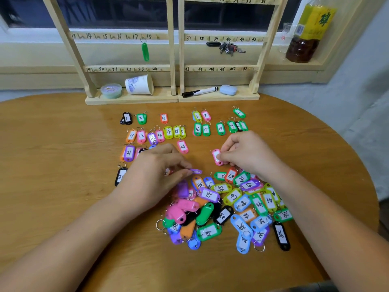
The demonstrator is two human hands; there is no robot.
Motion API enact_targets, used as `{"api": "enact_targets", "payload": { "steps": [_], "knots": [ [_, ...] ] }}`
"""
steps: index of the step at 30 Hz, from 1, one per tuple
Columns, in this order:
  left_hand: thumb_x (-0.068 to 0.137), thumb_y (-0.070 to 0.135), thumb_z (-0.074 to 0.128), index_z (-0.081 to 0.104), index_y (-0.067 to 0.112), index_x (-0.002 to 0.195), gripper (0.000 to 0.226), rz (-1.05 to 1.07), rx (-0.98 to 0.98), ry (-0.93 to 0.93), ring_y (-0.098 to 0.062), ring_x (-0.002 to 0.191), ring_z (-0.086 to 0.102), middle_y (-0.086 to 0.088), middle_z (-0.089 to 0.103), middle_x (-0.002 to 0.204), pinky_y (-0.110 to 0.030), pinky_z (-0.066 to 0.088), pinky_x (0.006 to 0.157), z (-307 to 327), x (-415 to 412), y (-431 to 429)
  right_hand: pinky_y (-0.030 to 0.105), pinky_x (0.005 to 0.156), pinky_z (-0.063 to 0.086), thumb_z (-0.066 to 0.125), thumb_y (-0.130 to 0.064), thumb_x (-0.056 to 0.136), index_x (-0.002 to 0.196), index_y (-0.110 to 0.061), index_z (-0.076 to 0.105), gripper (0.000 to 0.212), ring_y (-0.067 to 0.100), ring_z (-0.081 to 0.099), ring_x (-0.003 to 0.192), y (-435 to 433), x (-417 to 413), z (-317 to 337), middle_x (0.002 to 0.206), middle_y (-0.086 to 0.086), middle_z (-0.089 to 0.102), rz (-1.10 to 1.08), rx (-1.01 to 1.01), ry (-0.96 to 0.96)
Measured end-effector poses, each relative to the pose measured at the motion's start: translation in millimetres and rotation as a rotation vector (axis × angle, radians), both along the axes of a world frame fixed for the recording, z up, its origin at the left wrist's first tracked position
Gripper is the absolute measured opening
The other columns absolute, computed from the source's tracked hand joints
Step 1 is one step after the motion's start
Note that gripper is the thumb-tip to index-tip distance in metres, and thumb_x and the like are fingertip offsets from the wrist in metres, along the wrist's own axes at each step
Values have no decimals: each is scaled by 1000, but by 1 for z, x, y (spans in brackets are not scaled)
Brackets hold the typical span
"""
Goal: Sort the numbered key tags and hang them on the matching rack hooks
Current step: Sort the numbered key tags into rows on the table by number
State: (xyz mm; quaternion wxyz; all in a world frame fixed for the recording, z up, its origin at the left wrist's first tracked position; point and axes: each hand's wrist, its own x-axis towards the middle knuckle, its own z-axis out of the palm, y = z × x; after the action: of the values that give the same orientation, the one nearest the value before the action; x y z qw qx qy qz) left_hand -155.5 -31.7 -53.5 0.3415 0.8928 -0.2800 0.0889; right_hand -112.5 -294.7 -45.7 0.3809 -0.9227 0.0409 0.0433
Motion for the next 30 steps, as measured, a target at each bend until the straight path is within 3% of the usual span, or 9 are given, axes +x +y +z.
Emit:
{"api": "enact_targets", "payload": {
  "steps": [2,5,7,9,12,18,20,24,30],
  "knots": [
    [92,25,85,83,29,101,10,-12,3,-31,-7,84,67,16,66,94,-17,49,75,0,0,0,42,69,61,89,-19,80,77,-19,75,14,13,73,68,1,-1,0,69,-6,76,19,-28,15],
    [93,20,84,83,29,102,12,-19,-9,-70,-8,85,68,14,67,97,-28,54,76,0,-2,-2,30,58,46,85,-29,86,78,-20,74,16,-1,59,52,-1,-4,2,70,-7,76,36,-68,-8],
    [94,18,82,83,26,102,11,-21,-42,-97,-10,87,69,14,68,99,-33,55,77,1,-3,-4,31,58,45,79,-33,93,80,-22,73,17,3,58,52,-2,-7,5,73,-3,76,22,-48,-110],
    [95,14,80,83,23,102,11,-21,-87,-125,-10,89,71,12,70,103,-34,56,79,2,-3,-6,37,65,51,75,-31,97,85,-22,75,15,14,64,63,0,-11,10,77,2,76,72,93,-170],
    [93,9,81,84,21,102,15,-11,-133,-173,-8,98,71,10,71,107,-26,54,86,5,-4,-11,27,63,49,75,-23,99,99,-18,77,6,16,67,72,10,-20,12,86,6,79,246,382,-16],
    [88,0,83,83,18,97,20,22,-202,-165,-6,104,71,10,74,109,-19,51,91,5,-6,-14,28,63,53,73,-3,96,118,-8,72,22,32,64,79,18,-26,5,95,26,75,348,665,37],
    [89,11,84,82,21,97,13,64,-258,-97,-6,93,71,13,76,98,-16,50,81,5,-7,-16,27,64,53,65,0,101,119,-6,71,20,28,70,79,17,-27,7,95,24,76,378,684,37],
    [90,7,83,78,13,99,12,139,-639,340,-2,64,67,-2,80,85,-14,49,59,3,-10,-23,25,65,54,69,-3,100,103,-7,72,6,20,72,77,15,-31,8,93,13,80,433,590,3],
    [88,4,82,68,4,108,24,137,-785,497,-27,85,80,-14,81,89,-23,57,67,0,-10,-25,27,59,50,75,-16,98,96,-7,72,10,14,65,71,13,-28,1,78,1,72,383,545,-75]
  ]
}}
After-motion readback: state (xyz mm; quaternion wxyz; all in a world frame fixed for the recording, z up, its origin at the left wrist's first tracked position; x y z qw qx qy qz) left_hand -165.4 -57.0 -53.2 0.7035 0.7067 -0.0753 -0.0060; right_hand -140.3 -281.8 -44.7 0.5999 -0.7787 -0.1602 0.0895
